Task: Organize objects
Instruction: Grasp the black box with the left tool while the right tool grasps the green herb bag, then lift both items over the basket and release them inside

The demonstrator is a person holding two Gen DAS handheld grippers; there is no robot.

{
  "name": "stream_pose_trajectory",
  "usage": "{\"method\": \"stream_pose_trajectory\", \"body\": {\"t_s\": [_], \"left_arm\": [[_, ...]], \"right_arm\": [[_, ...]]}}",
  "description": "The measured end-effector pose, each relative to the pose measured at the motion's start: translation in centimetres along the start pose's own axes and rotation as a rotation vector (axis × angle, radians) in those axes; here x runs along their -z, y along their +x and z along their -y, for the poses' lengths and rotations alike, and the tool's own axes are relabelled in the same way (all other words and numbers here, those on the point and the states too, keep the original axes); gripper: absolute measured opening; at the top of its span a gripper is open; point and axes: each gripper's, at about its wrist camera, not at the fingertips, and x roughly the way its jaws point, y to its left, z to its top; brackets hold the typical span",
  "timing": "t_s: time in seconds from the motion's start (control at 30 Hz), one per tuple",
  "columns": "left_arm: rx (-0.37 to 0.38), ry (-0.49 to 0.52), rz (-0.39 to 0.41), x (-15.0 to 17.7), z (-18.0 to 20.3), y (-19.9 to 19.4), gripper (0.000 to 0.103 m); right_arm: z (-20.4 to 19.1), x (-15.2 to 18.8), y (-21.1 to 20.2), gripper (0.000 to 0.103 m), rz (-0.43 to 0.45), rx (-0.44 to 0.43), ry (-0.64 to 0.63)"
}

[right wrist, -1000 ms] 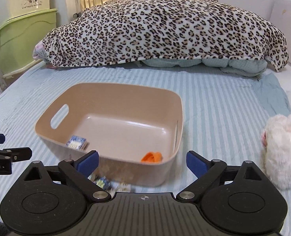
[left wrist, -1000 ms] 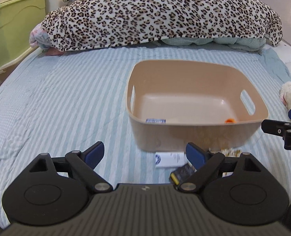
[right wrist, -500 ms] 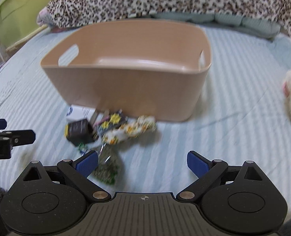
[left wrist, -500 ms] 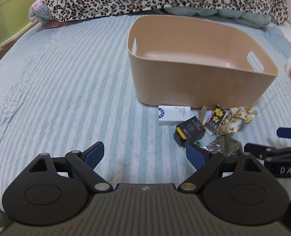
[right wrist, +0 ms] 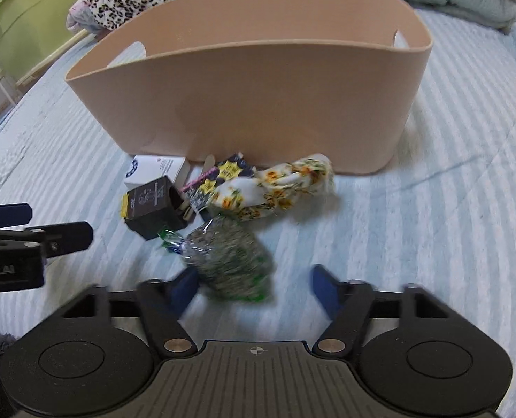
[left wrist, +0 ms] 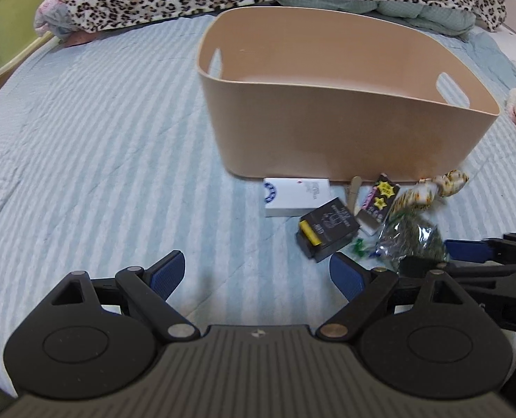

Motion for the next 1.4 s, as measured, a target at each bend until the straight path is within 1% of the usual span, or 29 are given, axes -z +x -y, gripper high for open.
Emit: {"method": "stream_pose_trajectory", "body": {"t_s": [0.03,0.13,0.27,0.3,0.33,0.4,0.43,0.6,0.7,0.73,0.8,0.87,0.93,1.17,1.4], "left_arm": [[0.011,0.001,0.005,-0.1,0.2,0.2,0.09],[0.038,-0.005,0.02,-0.3,0.7,0.9,0.09],[0.033,-0.007,0.045,-0.5,1.3,2.1,0.09],[0.035,0.002,0.047,-0.5,1.5,2.5,0.09],[0.034,0.011,0.05,-0.5,1.6,2.9,0.09],[0.035,0.024,0.059,-0.5,1.8,3.5,0.09],[0.048,0.021,0.063,-0.6,1.8,3.8,0.09],[0.116,-0.051,0.061,-1.0,1.3,4.5,0.09],[0.141,-0.05,0.062,-1.3,1.7,4.8,0.09],[0.136,-0.044,0.06,-1.3,1.9,4.9,0.089],[0.13,-0.043,0.052,-1.3,2.1,5.3,0.082],[0.153,-0.048,0.03,-1.1,2.1,5.6,0.06],[0.167,-0.052,0.015,-1.1,2.0,5.6,0.054],[0.162,-0.053,-0.01,-0.8,2.1,5.2,0.054],[0.175,-0.081,-0.036,0.3,1.9,3.4,0.054]], "right_arm": [[0.2,0.0,-0.1,0.04,0.007,0.001,-0.002],[1.2,-0.2,-0.3,0.04,0.003,-0.012,0.023],[2.0,-0.5,-0.6,0.04,0.008,-0.009,0.029],[2.1,-0.4,-0.5,0.041,0.006,-0.012,0.028],[2.2,-0.7,-0.5,0.05,0.001,-0.015,0.026],[2.3,-0.6,-0.4,0.051,0.003,-0.014,0.018],[2.2,-0.8,-0.4,0.051,0.003,-0.018,0.016],[2.2,-1.1,-0.1,0.053,0.01,-0.026,0.014],[2.1,-1.1,-0.1,0.053,0.013,-0.024,-0.002],[2.1,-1.0,-0.2,0.051,0.014,-0.023,-0.008],[2.2,-1.0,-0.3,0.05,0.015,-0.023,-0.011],[2.3,-1.1,-0.3,0.045,0.014,-0.027,-0.009],[2.3,-1.1,-0.3,0.041,0.013,-0.027,-0.012],[2.0,-0.7,-0.5,0.037,0.025,-0.034,-0.033],[2.0,0.1,-1.8,0.036,0.024,-0.061,-0.045]]}}
